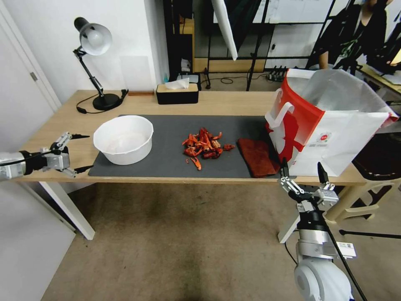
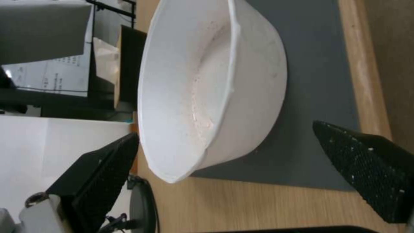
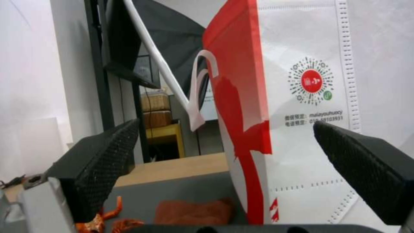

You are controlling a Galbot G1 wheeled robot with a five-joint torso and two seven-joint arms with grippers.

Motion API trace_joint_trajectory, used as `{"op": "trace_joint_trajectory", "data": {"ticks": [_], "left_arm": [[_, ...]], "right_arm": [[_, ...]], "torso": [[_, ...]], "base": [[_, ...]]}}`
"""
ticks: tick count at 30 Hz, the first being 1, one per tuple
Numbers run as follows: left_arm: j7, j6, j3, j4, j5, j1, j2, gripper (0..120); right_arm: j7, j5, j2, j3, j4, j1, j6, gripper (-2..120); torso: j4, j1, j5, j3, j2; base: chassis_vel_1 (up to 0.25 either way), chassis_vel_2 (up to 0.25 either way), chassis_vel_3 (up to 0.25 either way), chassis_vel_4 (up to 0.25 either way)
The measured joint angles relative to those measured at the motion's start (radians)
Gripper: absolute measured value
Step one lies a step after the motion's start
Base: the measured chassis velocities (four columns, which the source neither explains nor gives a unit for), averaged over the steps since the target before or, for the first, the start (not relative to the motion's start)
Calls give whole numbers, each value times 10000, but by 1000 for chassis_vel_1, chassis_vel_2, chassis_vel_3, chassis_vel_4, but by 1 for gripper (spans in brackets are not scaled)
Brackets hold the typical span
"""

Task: Sweep shrimp from table into container with towel, then put container into takeout bag.

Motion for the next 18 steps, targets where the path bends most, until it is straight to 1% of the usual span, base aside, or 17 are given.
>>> {"op": "trace_joint_trajectory", "data": {"ticks": [1,3,5,6,7,8,10,11,13,15,16,18], "left_arm": [[106,20,-1,-59,27,2,130,100],[155,34,-14,-94,27,35,190,100],[451,73,-161,-265,139,208,463,100],[548,70,-202,-312,234,215,518,100],[548,70,-202,-312,234,215,518,100],[631,66,-258,-442,375,295,626,100],[565,45,-279,-569,572,342,660,100],[565,45,-279,-569,572,342,660,100],[198,-28,-282,-731,741,370,653,100],[125,-34,-282,-770,779,364,634,100],[-58,-58,-280,-886,939,254,496,100],[-151,-98,-200,-929,1177,-135,197,100]], "right_arm": [[0,-29,36,-35,5,-3,0,100],[1,-36,50,-45,7,-2,0,100],[3,-79,112,-102,16,4,0,100],[4,-98,134,-117,17,6,0,100],[4,-98,134,-117,17,6,0,100],[6,-145,178,-158,17,2,9,100],[7,-198,221,-197,16,1,22,100],[7,-198,221,-197,16,1,22,100],[10,-234,253,-235,23,0,25,100],[12,-240,256,-238,31,1,25,100],[16,-243,256,-238,50,4,13,100],[17,-243,248,-225,95,3,-14,100]], "torso": [[1,0,0,0,0],[2,-1,1,-1,0],[4,0,1,-1,0],[3,0,1,-1,0],[3,0,1,-1,0],[2,-1,1,0,0],[2,0,1,0,0],[2,0,1,0,0],[3,-1,0,0,1],[2,0,2,0,1],[3,0,0,0,1],[3,0,2,0,1]], "base": [[0,0,0,0],[0,0,0,0],[0,0,0,0],[0,0,0,0],[0,0,0,0],[0,0,0,0],[0,0,0,0],[0,0,0,0],[0,0,0,0],[0,0,0,0],[0,0,0,0],[0,0,0,0]]}}
